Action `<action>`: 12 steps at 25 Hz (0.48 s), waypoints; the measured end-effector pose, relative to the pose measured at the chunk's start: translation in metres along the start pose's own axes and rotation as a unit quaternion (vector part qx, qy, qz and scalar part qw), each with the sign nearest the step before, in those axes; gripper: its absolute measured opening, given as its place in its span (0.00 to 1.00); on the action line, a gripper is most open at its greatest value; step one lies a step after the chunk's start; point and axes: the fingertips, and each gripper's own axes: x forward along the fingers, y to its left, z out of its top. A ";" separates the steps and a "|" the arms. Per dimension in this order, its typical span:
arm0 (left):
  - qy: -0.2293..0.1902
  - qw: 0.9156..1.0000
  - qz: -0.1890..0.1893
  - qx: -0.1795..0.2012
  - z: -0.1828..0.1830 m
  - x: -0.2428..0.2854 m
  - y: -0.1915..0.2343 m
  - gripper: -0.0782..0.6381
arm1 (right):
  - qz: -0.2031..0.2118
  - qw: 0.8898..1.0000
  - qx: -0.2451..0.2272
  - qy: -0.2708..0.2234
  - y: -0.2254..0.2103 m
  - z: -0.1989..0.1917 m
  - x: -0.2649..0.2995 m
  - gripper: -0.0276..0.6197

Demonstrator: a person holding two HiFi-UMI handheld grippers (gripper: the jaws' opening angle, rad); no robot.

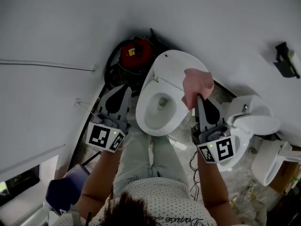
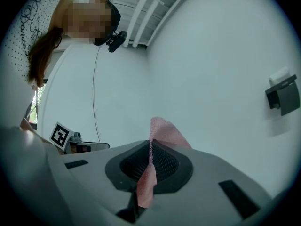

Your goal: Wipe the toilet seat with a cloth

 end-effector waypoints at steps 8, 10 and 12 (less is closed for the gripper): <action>0.018 0.997 -0.065 -0.042 -0.048 0.056 0.041 0.11 | -0.058 0.998 0.016 0.033 -0.007 -0.063 0.040 0.07; 0.029 0.996 -0.077 -0.037 -0.061 0.067 0.051 0.11 | -0.072 0.996 0.027 0.042 -0.009 -0.084 0.051 0.07; 0.039 0.995 -0.084 -0.036 -0.076 0.076 0.063 0.11 | -0.078 0.995 0.038 0.055 -0.009 -0.109 0.061 0.07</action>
